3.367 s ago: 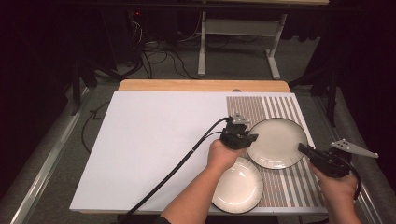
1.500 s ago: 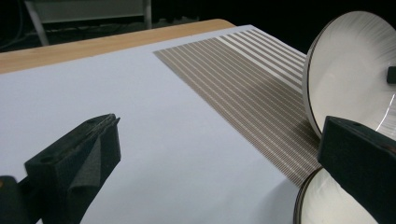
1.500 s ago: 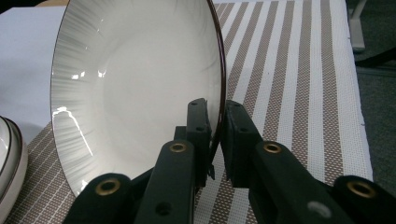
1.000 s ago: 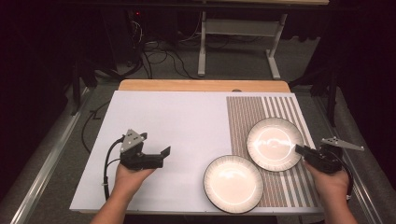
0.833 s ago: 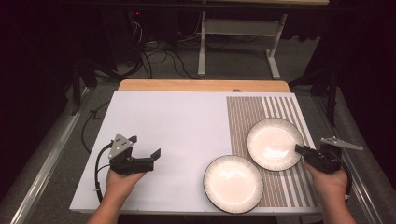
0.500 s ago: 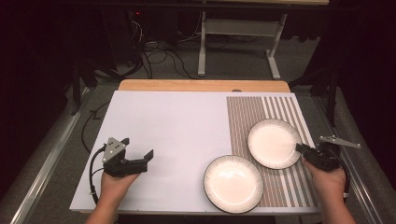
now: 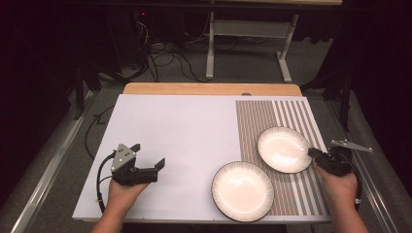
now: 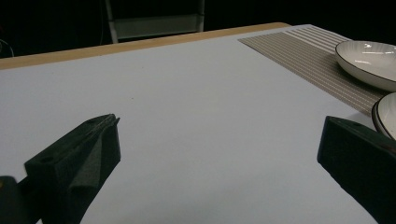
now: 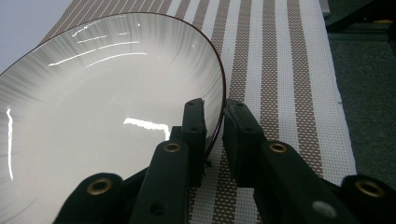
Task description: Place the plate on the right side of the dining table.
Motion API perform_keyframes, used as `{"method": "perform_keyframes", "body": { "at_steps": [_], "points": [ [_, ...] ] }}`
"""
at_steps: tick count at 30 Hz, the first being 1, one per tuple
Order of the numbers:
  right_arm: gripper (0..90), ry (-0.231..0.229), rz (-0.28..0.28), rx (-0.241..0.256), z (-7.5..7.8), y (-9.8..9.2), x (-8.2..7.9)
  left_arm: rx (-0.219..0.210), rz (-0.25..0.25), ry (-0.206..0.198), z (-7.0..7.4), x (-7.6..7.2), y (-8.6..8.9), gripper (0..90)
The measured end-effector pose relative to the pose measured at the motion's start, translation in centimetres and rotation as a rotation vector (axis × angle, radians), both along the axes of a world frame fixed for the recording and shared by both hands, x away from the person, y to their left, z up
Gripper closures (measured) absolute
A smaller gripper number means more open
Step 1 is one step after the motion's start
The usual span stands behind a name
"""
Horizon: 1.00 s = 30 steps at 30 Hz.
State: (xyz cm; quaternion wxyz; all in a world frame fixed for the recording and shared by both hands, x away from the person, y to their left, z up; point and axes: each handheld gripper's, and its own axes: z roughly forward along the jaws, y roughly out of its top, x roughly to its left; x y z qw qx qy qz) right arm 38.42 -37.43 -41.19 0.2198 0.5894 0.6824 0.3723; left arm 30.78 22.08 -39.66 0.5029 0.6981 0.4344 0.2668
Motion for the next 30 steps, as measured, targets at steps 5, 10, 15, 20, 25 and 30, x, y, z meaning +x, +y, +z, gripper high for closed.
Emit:
{"method": "perform_keyframes", "body": {
  "at_steps": [5,10,15,20,25,30],
  "points": [
    [73.8,-0.067,0.017,0.012,0.6,-0.4,-0.5,0.005,-0.009,-0.004,0.1,-0.1,-0.2,0.1],
    [63.1,-0.141,0.036,0.005,1.4,-0.3,-1.3,0.02,-0.004,-0.008,0.1,-0.2,-0.3,0.1],
    [46.4,-0.21,0.099,0.005,2.2,0.5,-2.3,0.002,-0.013,-0.006,0.5,-0.3,-0.2,0.1],
    [29.7,-0.241,0.157,0.016,2.7,1.9,-2.7,0.0,-0.022,-0.016,0.8,-0.4,-0.2,0.1],
    [14.7,-0.261,0.232,0.011,3.6,4.3,-3.3,-0.014,-0.024,-0.025,1.0,-0.6,0.0,0.1],
    [4.0,-0.274,0.316,0.029,4.0,7.1,-4.2,-0.004,-0.039,-0.024,1.0,-0.8,-0.1,0.1]
  ]
}}
